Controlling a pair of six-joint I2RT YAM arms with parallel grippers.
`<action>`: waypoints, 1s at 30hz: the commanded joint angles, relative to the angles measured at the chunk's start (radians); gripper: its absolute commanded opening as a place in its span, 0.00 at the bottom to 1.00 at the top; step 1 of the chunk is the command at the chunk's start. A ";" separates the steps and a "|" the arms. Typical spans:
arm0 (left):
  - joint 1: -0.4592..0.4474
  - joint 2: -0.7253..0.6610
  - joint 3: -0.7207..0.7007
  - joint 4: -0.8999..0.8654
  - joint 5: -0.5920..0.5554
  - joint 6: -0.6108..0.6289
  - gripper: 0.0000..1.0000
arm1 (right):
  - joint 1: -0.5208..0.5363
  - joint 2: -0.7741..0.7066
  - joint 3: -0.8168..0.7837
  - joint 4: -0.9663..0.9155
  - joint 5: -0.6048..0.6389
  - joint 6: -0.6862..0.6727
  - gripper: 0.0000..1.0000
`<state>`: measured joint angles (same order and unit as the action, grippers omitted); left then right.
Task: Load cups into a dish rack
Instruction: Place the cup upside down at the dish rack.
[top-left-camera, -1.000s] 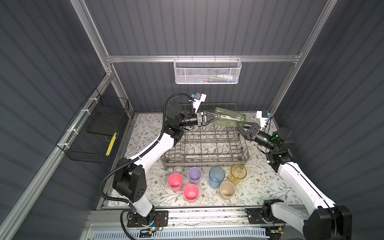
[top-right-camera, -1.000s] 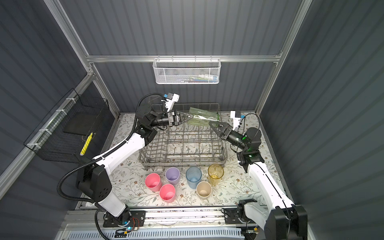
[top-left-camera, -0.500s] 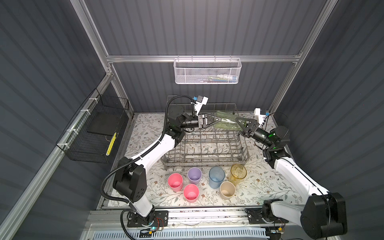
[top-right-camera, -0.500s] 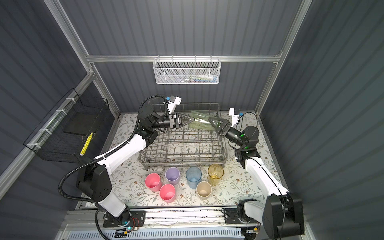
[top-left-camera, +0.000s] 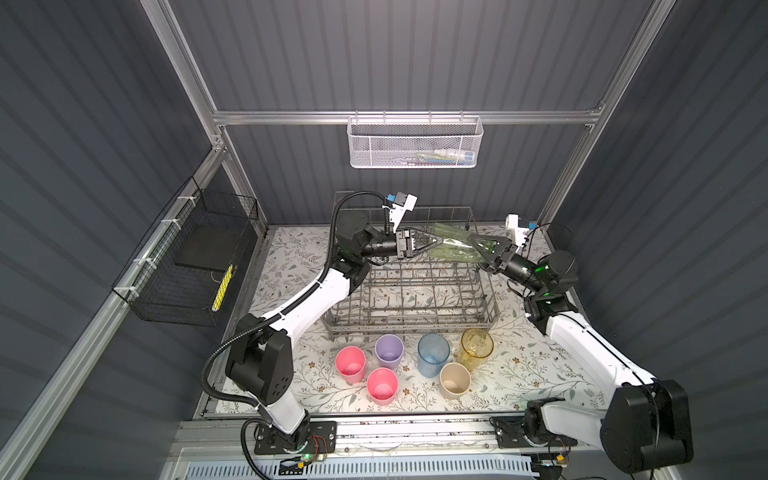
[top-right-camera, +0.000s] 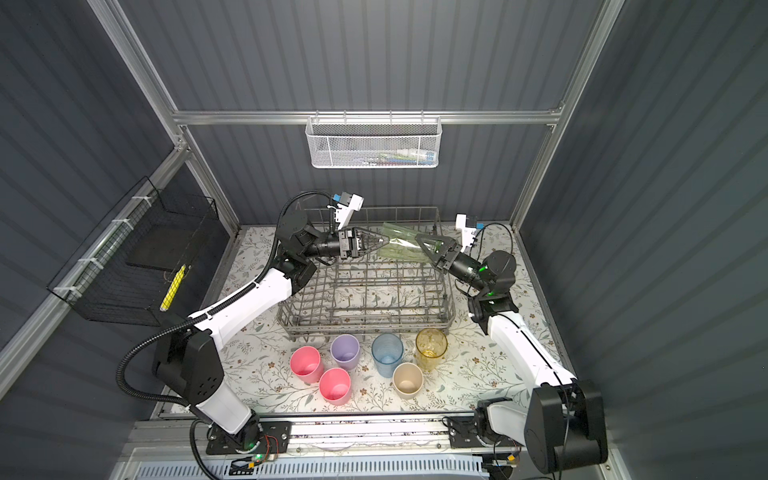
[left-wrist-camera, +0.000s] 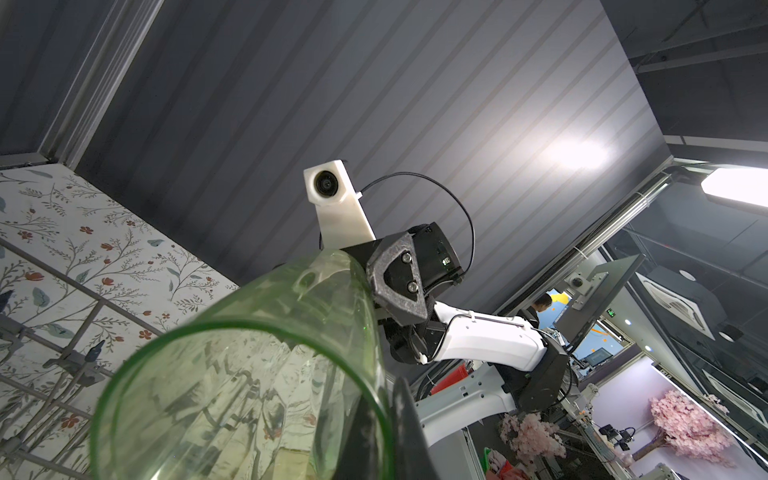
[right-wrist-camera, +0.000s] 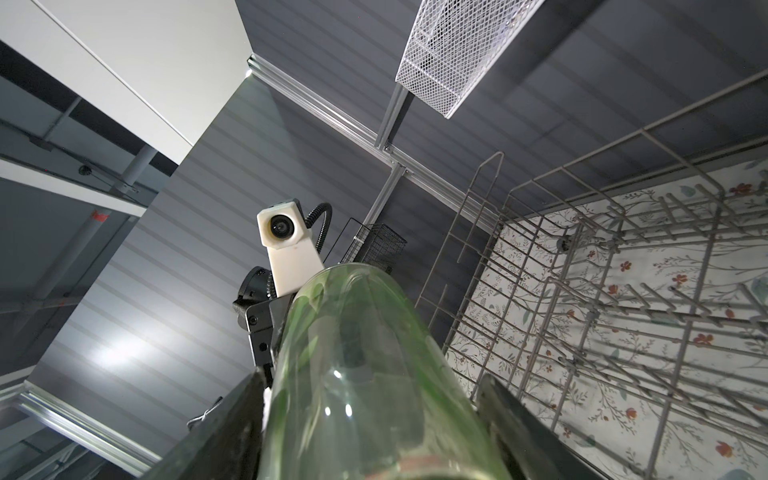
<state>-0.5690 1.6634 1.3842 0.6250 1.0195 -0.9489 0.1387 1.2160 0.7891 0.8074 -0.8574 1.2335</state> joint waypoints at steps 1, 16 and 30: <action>-0.005 0.012 0.006 0.017 0.011 0.030 0.00 | 0.011 -0.005 0.022 0.049 -0.022 0.009 0.77; -0.005 0.010 0.010 -0.053 -0.002 0.085 0.14 | 0.010 -0.017 0.010 0.062 0.004 0.029 0.50; -0.003 -0.009 0.009 -0.156 -0.026 0.175 0.11 | -0.012 -0.036 0.022 -0.012 -0.002 0.002 0.39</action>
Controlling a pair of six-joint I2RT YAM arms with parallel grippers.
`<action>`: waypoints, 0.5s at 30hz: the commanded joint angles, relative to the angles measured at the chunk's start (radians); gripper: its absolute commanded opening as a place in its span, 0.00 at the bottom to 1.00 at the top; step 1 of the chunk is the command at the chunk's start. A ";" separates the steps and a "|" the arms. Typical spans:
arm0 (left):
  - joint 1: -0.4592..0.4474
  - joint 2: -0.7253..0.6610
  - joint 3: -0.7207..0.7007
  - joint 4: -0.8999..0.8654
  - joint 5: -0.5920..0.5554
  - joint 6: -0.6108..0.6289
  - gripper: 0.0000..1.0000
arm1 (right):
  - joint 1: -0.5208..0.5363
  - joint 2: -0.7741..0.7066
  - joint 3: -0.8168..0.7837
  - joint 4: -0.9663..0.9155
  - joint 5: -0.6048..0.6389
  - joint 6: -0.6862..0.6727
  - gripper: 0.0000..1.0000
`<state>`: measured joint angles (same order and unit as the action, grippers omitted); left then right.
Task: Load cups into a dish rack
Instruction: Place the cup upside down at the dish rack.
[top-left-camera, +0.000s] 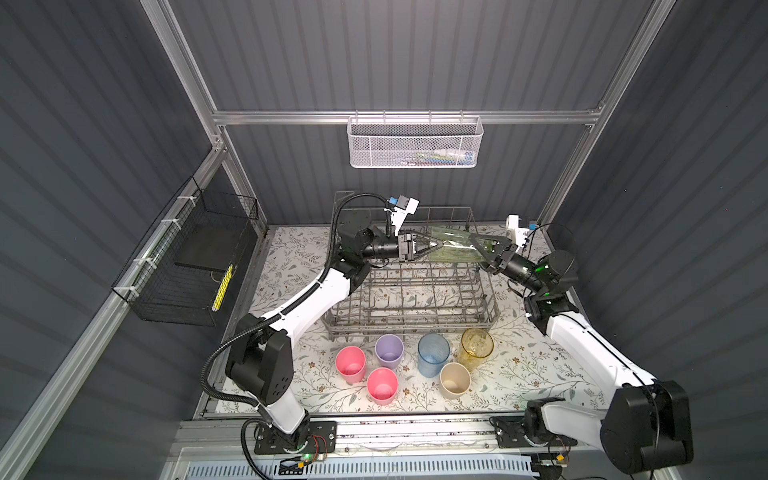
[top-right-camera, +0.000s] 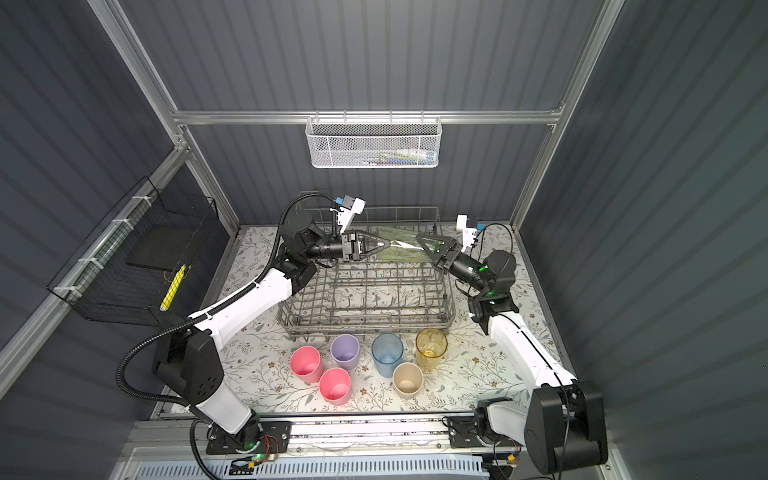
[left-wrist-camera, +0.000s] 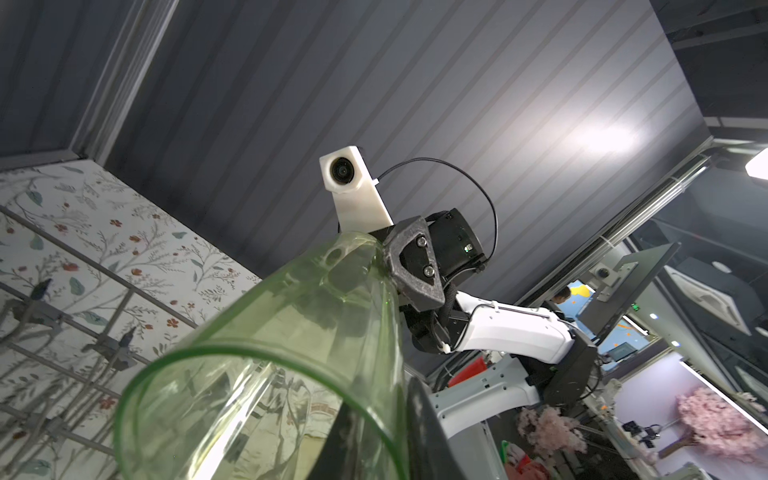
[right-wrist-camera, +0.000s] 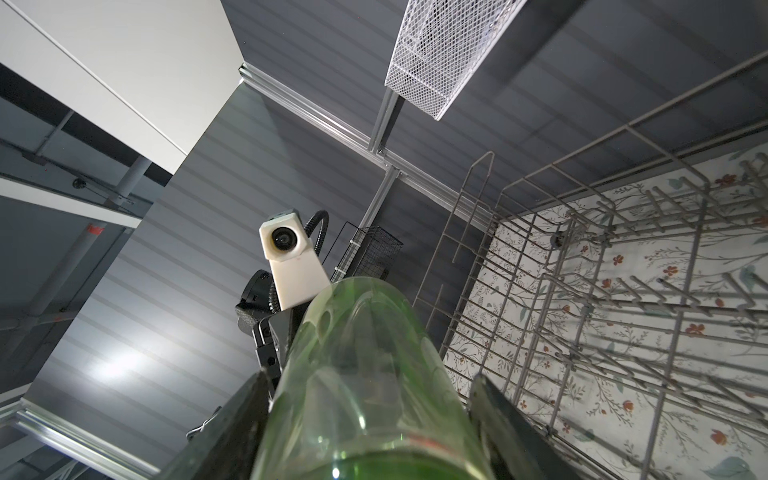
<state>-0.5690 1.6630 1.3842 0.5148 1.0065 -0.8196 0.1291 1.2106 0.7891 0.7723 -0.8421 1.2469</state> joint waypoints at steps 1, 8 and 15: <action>-0.002 -0.003 0.013 -0.046 -0.012 0.041 0.08 | -0.002 -0.026 0.027 0.016 -0.030 -0.013 0.42; -0.003 0.017 0.018 -0.012 0.001 0.013 0.00 | 0.000 -0.027 0.029 -0.019 -0.106 -0.038 0.57; -0.003 0.023 0.057 -0.035 0.006 0.027 0.00 | 0.001 -0.062 0.025 -0.065 -0.126 -0.082 0.75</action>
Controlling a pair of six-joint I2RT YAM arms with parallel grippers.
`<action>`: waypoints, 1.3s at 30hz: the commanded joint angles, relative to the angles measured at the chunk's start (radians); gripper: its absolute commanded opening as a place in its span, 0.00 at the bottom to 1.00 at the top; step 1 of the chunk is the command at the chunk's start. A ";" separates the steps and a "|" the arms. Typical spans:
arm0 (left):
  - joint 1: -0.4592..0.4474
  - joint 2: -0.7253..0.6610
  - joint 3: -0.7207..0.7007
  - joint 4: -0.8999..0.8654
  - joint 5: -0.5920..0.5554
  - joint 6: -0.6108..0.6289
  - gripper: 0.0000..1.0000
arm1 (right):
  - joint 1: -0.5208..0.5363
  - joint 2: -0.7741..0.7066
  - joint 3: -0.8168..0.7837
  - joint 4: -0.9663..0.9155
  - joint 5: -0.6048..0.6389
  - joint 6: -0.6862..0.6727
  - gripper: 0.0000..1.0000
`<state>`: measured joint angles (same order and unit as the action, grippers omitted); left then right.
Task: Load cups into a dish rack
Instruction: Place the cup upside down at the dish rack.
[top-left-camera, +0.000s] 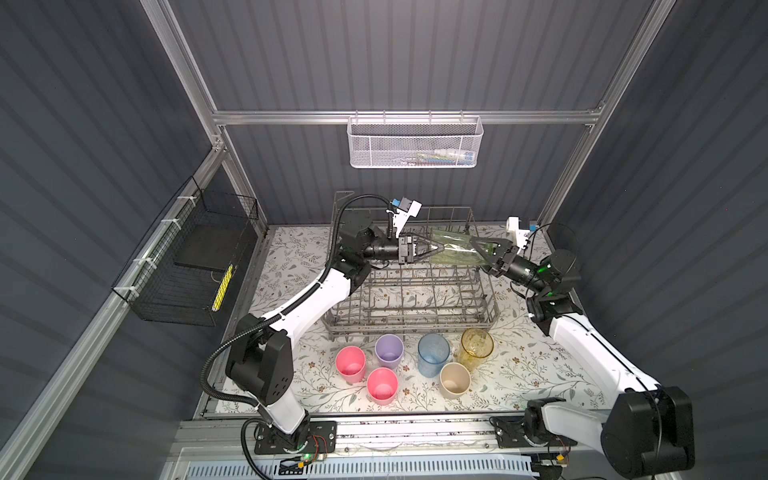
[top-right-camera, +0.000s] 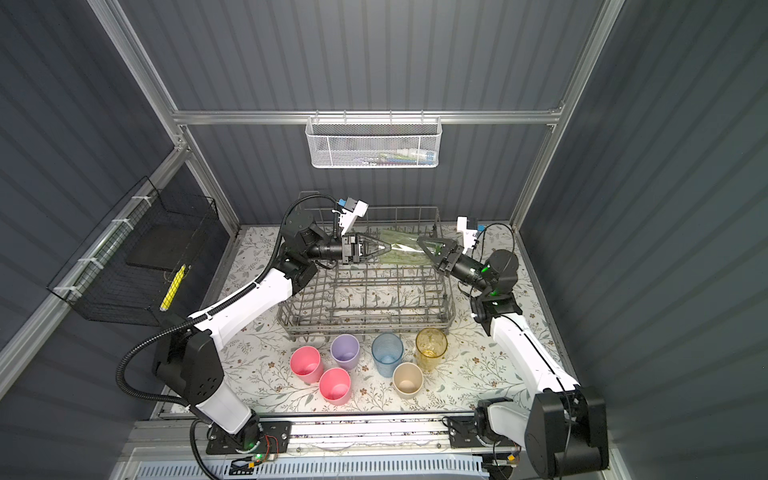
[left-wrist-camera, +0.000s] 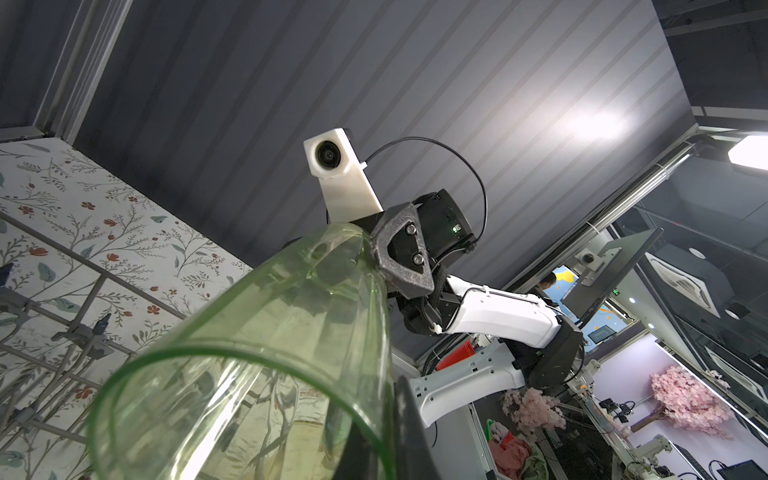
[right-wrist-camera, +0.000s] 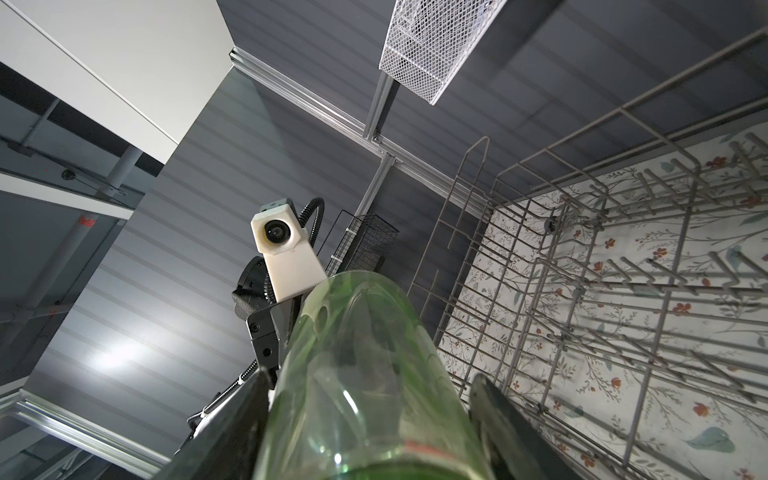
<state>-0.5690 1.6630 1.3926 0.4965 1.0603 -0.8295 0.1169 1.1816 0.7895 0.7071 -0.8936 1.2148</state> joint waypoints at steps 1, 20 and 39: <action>-0.003 0.024 0.051 -0.018 -0.047 0.036 0.00 | 0.012 -0.034 0.027 -0.002 -0.078 -0.052 0.77; -0.002 0.045 0.069 -0.011 -0.034 0.023 0.00 | 0.012 -0.037 0.017 0.020 -0.099 -0.045 0.68; 0.043 0.003 0.045 -0.016 -0.042 0.019 0.29 | -0.026 -0.096 -0.017 -0.008 -0.041 -0.066 0.47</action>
<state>-0.5461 1.6817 1.4319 0.4862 1.0397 -0.8219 0.0933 1.1069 0.7677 0.6563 -0.9272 1.1614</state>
